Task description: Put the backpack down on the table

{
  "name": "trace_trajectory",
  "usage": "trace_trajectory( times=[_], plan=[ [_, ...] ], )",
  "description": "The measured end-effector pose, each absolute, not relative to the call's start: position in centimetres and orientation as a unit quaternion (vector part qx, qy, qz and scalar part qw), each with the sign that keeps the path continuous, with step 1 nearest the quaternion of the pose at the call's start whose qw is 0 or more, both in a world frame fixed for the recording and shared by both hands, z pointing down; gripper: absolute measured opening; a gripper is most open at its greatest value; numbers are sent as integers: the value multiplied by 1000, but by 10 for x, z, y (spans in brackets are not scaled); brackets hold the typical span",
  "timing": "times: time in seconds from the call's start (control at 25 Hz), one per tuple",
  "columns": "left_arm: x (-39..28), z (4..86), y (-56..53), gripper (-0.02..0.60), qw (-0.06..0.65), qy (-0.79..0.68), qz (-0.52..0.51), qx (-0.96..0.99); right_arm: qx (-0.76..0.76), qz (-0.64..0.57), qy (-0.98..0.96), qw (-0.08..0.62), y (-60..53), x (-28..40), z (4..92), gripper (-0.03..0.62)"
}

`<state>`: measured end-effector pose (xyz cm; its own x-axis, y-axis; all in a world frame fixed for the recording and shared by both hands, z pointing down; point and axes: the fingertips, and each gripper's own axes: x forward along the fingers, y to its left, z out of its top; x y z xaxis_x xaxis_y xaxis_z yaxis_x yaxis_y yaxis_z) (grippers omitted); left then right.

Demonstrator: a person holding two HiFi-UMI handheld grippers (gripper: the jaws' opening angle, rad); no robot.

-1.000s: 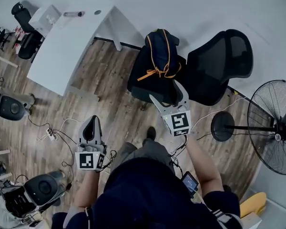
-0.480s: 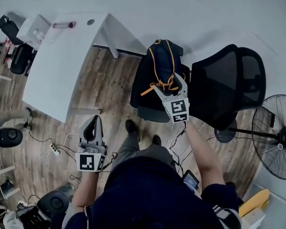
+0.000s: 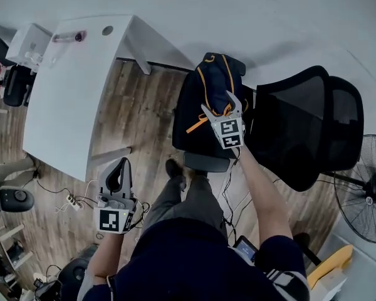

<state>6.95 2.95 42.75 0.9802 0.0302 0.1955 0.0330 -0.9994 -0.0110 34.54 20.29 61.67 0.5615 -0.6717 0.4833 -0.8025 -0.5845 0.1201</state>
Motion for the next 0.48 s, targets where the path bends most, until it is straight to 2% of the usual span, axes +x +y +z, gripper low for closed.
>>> trace_trajectory(
  times=[0.48],
  plan=[
    [102, 469, 29, 5, 13, 23, -148, -989, 869, 233, -387, 204, 230, 453, 714, 399]
  ],
)
